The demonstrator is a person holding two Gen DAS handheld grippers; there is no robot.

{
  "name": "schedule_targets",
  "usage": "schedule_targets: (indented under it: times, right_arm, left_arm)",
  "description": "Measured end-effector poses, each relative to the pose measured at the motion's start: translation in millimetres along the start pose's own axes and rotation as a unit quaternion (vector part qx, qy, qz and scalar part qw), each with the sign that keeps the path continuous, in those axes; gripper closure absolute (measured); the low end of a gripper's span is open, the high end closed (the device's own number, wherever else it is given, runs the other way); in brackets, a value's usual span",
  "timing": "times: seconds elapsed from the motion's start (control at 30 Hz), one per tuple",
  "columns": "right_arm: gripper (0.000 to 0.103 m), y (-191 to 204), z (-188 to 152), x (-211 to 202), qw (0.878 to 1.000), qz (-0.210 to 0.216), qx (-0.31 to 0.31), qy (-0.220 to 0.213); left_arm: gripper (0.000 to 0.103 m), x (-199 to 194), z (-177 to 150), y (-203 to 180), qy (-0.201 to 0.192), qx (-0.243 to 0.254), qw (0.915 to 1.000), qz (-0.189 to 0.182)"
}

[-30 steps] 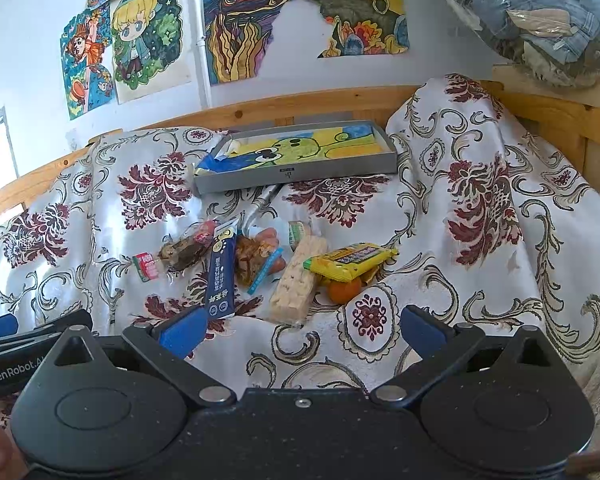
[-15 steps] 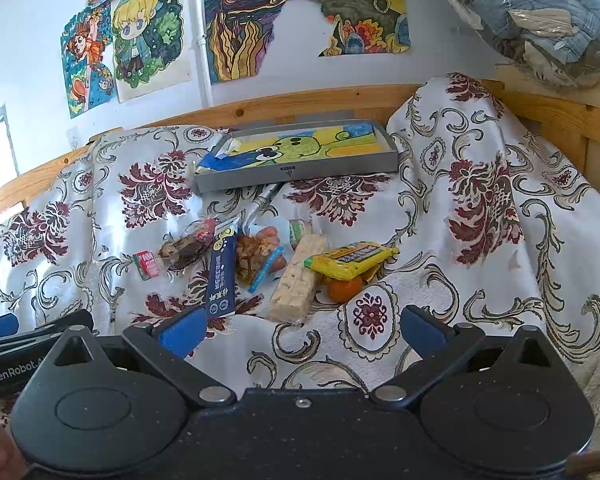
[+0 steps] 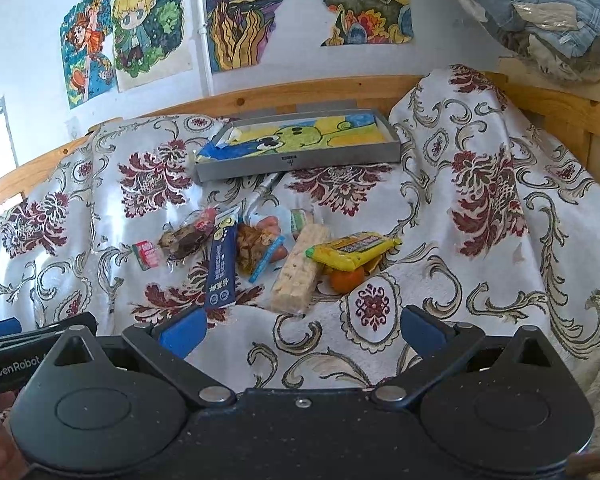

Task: Organize snacks
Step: 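Approach the snack pile with both tools open, then grasp the blue Ca Se tube with the left tool while the right tool grasps the rice-cake bar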

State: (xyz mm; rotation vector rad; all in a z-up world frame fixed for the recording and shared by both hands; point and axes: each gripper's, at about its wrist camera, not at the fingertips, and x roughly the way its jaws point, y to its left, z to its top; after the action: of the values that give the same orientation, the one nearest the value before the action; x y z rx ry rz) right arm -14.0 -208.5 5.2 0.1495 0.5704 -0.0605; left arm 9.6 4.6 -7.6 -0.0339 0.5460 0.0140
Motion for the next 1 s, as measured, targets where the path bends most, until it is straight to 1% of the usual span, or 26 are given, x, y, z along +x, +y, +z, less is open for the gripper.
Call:
schedule_targets:
  times: [0.2,0.43,0.57,0.73,0.87,0.93,1.0]
  right_arm:
    - [0.001,1.0,1.7,3.6,1.000,-0.001,0.005,0.010]
    - [0.001,-8.0,14.4,11.6,0.999,0.007,0.034,0.018]
    - [0.001,-10.2,24.4,18.5,0.999,0.007,0.028,0.018]
    - [0.001,-13.2,36.3,28.9,1.000,0.009,0.013,0.012]
    - [0.001,-13.5,44.7,37.7,1.000,0.015,-0.022,0.002]
    - [0.001,-12.9,47.7,41.1,0.998,0.021,-0.061,-0.016]
    - [0.001,-11.4,50.6,44.3,0.993,0.023,-0.109,-0.038]
  left_arm:
    - [0.000,6.1,8.8,4.7,0.031,-0.017,0.9993,0.009]
    - [0.000,14.2,25.2,4.7,0.052,-0.018,0.9980,0.032]
    - [0.000,21.7,33.2,3.3,0.062,-0.020,0.9971,0.040]
    - [0.000,32.9,37.5,-1.9,0.073,-0.015,0.9964,0.042]
    - [0.000,45.4,41.1,-4.6,0.082,-0.014,0.9958,0.040]
    - [0.000,52.5,44.1,-5.6,0.085,-0.013,0.9956,0.038]
    - [0.000,60.5,47.8,-7.1,0.088,-0.007,0.9953,0.041]
